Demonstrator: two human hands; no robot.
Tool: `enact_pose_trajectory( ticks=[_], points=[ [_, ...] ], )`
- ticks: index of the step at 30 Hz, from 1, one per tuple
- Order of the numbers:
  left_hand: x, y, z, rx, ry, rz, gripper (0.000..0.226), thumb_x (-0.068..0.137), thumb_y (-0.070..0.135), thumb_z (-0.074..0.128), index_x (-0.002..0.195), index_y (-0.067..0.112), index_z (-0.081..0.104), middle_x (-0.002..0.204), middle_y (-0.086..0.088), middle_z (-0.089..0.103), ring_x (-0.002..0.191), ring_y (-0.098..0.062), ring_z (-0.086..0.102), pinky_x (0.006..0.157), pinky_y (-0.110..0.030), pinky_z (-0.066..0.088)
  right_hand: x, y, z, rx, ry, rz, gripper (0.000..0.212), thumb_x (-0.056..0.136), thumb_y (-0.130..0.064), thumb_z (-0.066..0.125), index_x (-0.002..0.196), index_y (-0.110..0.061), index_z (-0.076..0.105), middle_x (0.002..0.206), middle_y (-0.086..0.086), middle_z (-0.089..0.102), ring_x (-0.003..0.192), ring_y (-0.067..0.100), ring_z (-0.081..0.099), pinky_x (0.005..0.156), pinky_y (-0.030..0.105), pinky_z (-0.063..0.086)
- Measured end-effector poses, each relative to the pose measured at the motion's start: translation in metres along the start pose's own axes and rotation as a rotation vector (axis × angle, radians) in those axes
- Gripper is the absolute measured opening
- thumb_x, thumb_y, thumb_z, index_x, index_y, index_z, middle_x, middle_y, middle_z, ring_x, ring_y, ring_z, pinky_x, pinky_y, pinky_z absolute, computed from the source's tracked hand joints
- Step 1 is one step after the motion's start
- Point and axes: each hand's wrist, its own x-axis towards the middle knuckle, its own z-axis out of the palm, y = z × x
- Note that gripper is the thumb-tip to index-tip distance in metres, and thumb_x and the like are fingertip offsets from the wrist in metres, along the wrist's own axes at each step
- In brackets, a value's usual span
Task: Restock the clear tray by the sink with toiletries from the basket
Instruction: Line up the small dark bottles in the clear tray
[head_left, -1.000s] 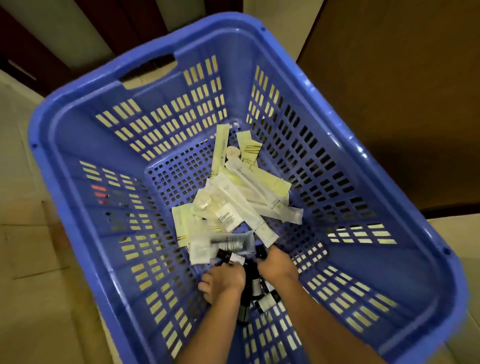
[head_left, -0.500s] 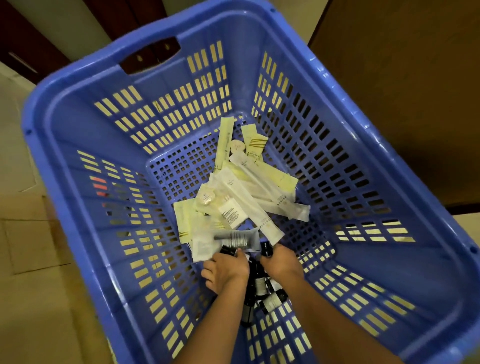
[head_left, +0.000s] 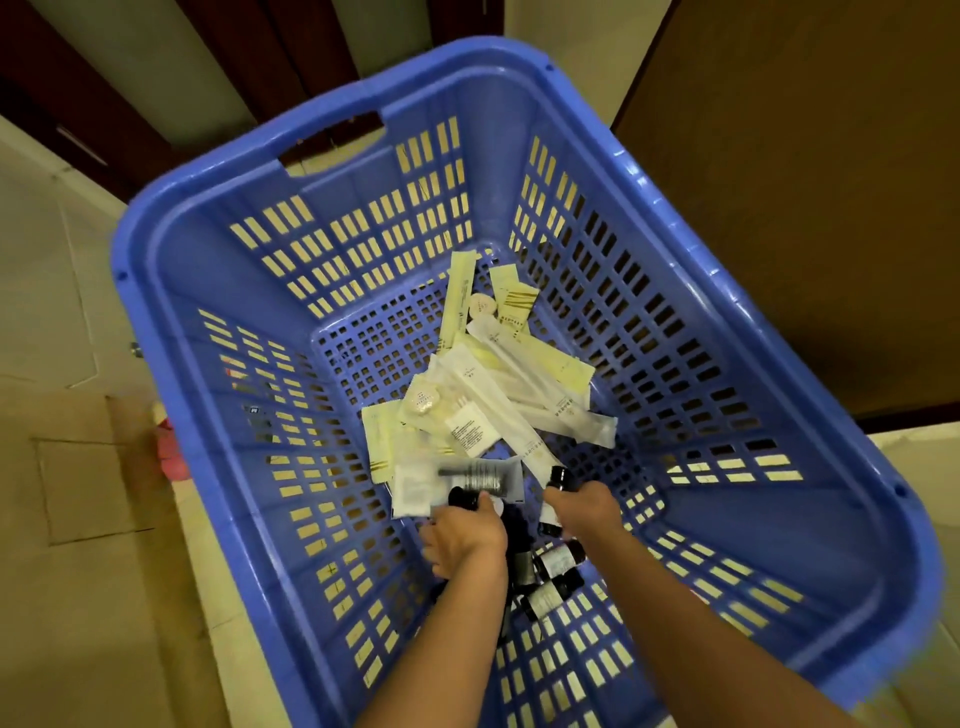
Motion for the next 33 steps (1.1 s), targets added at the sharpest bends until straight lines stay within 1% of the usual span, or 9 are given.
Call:
enact_pose_trajectory(
  ticks=[2, 5, 8, 12, 16, 20, 23, 30, 33],
  points=[
    [-0.014, 0.008, -0.009, -0.275, -0.051, 0.054, 0.045, 0.088, 0.029, 0.063, 0.119, -0.001, 0.053, 0.124, -0.018, 0.057, 0.109, -0.035, 0.055, 0.090, -0.041, 0.047, -0.009, -0.007, -0.009, 0.246, -0.018, 0.044, 0.033, 0.086, -0.017, 0.062, 0.060, -0.006, 0.045, 0.059, 0.009, 0.045, 0.055, 0.024, 0.044, 0.058, 0.033, 0.037],
    [-0.053, 0.026, -0.039, -0.578, -0.171, 0.194, 0.025, 0.089, 0.020, 0.063, 0.107, 0.005, 0.055, 0.097, -0.006, 0.064, 0.087, -0.020, 0.058, 0.076, -0.030, 0.047, -0.043, -0.031, -0.028, 0.464, -0.081, -0.030, 0.018, 0.088, -0.016, 0.060, 0.075, -0.005, 0.055, 0.069, 0.011, 0.056, 0.061, 0.022, 0.055, 0.056, 0.026, 0.045],
    [-0.091, 0.044, -0.083, -0.663, -0.305, 0.363, 0.017, 0.090, 0.021, 0.061, 0.100, 0.012, 0.052, 0.084, 0.005, 0.059, 0.077, -0.009, 0.057, 0.066, -0.021, 0.045, -0.094, -0.066, -0.055, 0.625, -0.221, -0.173, 0.020, 0.094, -0.016, 0.053, 0.101, 0.001, 0.061, 0.092, 0.014, 0.066, 0.082, 0.024, 0.065, 0.076, 0.033, 0.056],
    [-0.129, 0.064, -0.145, -0.706, -0.519, 0.500, 0.007, 0.090, 0.022, 0.060, 0.092, 0.016, 0.057, 0.096, -0.003, 0.067, 0.091, -0.016, 0.062, 0.081, -0.027, 0.049, -0.169, -0.111, -0.092, 0.809, -0.267, -0.293, 0.014, 0.096, -0.010, 0.047, 0.091, -0.002, 0.058, 0.092, 0.014, 0.064, 0.085, 0.028, 0.065, 0.088, 0.044, 0.053],
    [-0.173, 0.086, -0.196, -0.836, -0.730, 0.538, 0.010, 0.090, 0.017, 0.057, 0.080, 0.016, 0.060, 0.078, 0.001, 0.065, 0.073, -0.012, 0.061, 0.070, -0.024, 0.049, -0.233, -0.136, -0.121, 0.937, -0.386, -0.491, 0.020, 0.098, -0.014, 0.041, 0.114, -0.008, 0.051, 0.098, 0.011, 0.066, 0.072, 0.024, 0.070, 0.076, 0.037, 0.054],
    [-0.226, 0.103, -0.242, -0.818, -0.917, 0.677, 0.022, 0.093, 0.021, 0.049, 0.104, 0.007, 0.062, 0.086, -0.008, 0.069, 0.066, -0.014, 0.067, 0.060, -0.026, 0.055, -0.298, -0.150, -0.144, 0.948, -0.469, -0.665, 0.023, 0.095, -0.012, 0.042, 0.114, -0.015, 0.054, 0.094, 0.010, 0.071, 0.068, 0.024, 0.071, 0.065, 0.032, 0.058],
    [-0.262, 0.114, -0.271, -0.778, -1.031, 0.805, 0.027, 0.093, 0.023, 0.046, 0.104, 0.001, 0.059, 0.083, -0.010, 0.072, 0.061, -0.016, 0.067, 0.054, -0.023, 0.056, -0.345, -0.155, -0.160, 0.951, -0.493, -0.763, 0.030, 0.094, -0.006, 0.042, 0.121, -0.013, 0.052, 0.099, 0.017, 0.070, 0.068, 0.024, 0.070, 0.064, 0.033, 0.058],
    [-0.325, 0.104, -0.322, -0.633, -1.197, 0.999, 0.030, 0.094, 0.025, 0.046, 0.113, 0.003, 0.053, 0.085, -0.008, 0.072, 0.066, -0.014, 0.068, 0.051, -0.024, 0.056, -0.448, -0.127, -0.177, 0.933, -0.265, -0.980, 0.048, 0.084, 0.004, 0.054, 0.129, -0.010, 0.046, 0.102, 0.015, 0.070, 0.081, 0.027, 0.070, 0.072, 0.033, 0.058],
    [-0.343, 0.090, -0.335, -0.568, -1.274, 1.058, 0.022, 0.095, 0.024, 0.044, 0.104, 0.007, 0.055, 0.088, -0.011, 0.071, 0.067, -0.016, 0.069, 0.052, -0.025, 0.056, -0.485, -0.108, -0.171, 0.952, -0.150, -1.042, 0.047, 0.083, 0.010, 0.054, 0.124, -0.013, 0.049, 0.097, 0.012, 0.072, 0.082, 0.027, 0.071, 0.075, 0.035, 0.057]
  ],
)
